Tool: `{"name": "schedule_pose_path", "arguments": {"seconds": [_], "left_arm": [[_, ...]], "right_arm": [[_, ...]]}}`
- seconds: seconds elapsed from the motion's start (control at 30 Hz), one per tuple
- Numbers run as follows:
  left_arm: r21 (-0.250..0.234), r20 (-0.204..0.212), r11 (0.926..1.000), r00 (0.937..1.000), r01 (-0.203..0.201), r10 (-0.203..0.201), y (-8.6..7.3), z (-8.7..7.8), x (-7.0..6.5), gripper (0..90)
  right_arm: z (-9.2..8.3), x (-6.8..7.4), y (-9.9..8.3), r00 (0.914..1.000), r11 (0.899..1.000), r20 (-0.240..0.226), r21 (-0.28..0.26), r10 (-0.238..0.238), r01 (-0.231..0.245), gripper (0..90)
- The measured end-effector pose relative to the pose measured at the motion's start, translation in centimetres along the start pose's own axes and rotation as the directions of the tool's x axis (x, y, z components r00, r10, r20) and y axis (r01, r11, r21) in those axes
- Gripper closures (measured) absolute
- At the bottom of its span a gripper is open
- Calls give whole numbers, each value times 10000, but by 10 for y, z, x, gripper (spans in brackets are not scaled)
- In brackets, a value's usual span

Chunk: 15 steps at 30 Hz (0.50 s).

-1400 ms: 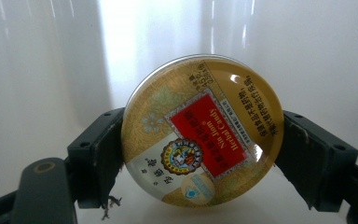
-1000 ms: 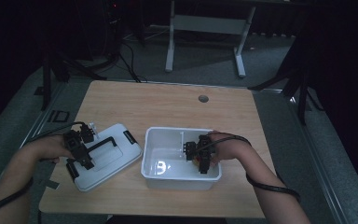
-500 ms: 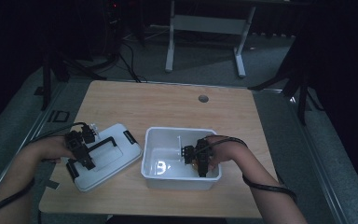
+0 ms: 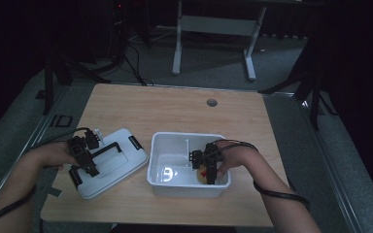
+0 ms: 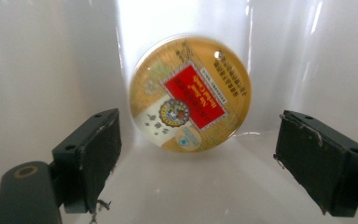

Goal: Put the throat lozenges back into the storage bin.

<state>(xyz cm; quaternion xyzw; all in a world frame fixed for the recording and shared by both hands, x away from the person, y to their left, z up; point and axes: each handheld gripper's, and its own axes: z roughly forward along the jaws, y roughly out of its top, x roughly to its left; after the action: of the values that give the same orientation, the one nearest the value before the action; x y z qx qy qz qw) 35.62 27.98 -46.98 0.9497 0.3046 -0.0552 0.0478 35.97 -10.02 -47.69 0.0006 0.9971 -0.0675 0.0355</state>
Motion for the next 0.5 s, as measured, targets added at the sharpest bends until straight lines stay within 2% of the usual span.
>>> {"name": "schedule_pose_path", "arguments": {"seconds": [0.07,0.17,0.2,0.23,0.37,0.4,0.5], "left_arm": [[7,-8,10000,10000,-2,2,0,0,0,176],[44,57,10000,10000,77,-77,0,0,0,175],[-3,63,10000,10000,61,-61,0,-1,0,176],[-3,63,10000,10000,61,-61,0,-1,0,175],[16,37,10000,10000,88,-88,0,-1,0,176],[79,4,10000,10000,36,-36,0,-2,0,175],[71,0,10000,10000,59,-59,0,-2,0,176]], "right_arm": [[-4,0,-1,9999,9999,-61,-108,-95,94,115],[-21,2,-9,9995,9975,256,-677,-163,180,115],[-33,2,-14,9985,9943,516,-1037,-194,246,115],[-33,2,-14,9985,9943,516,-1037,-194,246,115],[-55,0,-28,9977,9879,676,-1550,44,61,123],[-64,0,-37,9979,9841,633,-1773,146,-31,126],[-67,0,-41,9975,9828,654,-1840,260,-135,129]]}}
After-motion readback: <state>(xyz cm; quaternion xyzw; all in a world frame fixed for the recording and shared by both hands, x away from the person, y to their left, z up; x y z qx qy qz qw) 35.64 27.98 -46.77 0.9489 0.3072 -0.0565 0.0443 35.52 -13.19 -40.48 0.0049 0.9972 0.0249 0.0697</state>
